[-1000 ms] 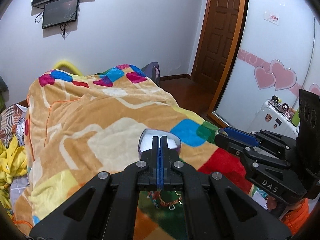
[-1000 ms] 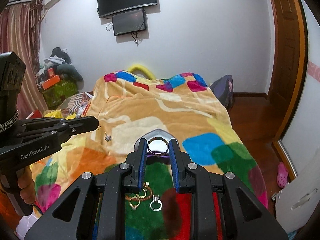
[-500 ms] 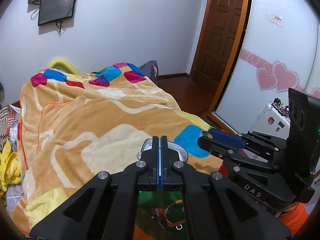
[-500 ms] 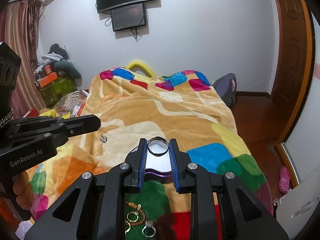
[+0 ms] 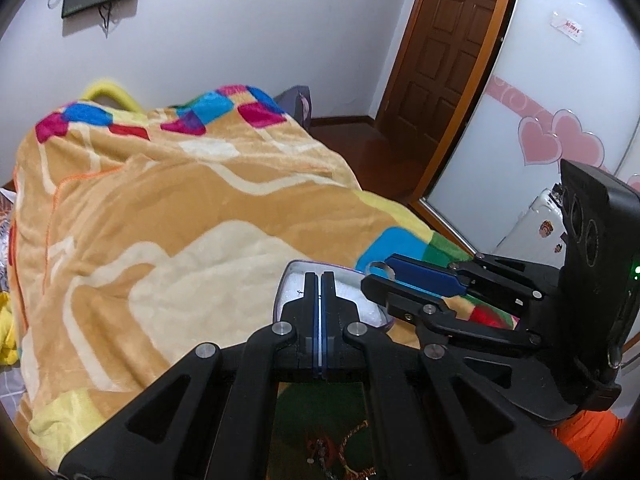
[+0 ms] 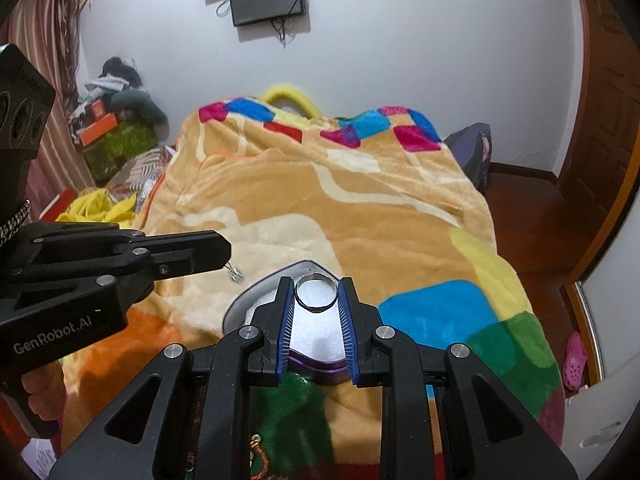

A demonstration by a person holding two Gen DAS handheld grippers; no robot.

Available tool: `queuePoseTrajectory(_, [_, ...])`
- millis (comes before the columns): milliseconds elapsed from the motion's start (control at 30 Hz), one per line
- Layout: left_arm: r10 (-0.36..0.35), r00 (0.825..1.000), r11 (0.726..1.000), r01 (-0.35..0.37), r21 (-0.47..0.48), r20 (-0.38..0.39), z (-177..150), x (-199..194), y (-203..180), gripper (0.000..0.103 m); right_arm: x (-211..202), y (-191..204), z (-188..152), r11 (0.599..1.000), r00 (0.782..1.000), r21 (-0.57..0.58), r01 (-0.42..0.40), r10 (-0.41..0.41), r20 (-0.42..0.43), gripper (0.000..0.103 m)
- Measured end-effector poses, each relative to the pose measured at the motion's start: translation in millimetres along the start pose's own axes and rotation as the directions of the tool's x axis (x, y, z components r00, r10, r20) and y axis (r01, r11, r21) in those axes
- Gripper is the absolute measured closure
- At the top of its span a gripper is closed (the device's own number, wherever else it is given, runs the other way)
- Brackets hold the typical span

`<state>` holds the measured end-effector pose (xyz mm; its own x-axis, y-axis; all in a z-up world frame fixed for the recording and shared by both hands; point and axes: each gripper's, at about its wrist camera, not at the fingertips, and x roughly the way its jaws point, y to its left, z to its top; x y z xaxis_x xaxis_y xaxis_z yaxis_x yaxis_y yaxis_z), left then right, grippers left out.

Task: Organize jewelry
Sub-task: 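Carry both pieces over the heart tin and open both tools inside it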

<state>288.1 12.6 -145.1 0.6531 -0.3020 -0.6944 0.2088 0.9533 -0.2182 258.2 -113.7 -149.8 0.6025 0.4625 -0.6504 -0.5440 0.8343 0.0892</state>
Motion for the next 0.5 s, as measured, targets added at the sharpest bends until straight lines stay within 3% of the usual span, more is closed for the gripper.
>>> queuePoseTrajectory(500, [0.017, 0.997, 1.0, -0.015, 0.017, -0.072, -4, 30, 3, 0.103, 29, -10, -3, 1.0, 0.992, -0.021, -0.02, 0.017, -0.126, 0.083])
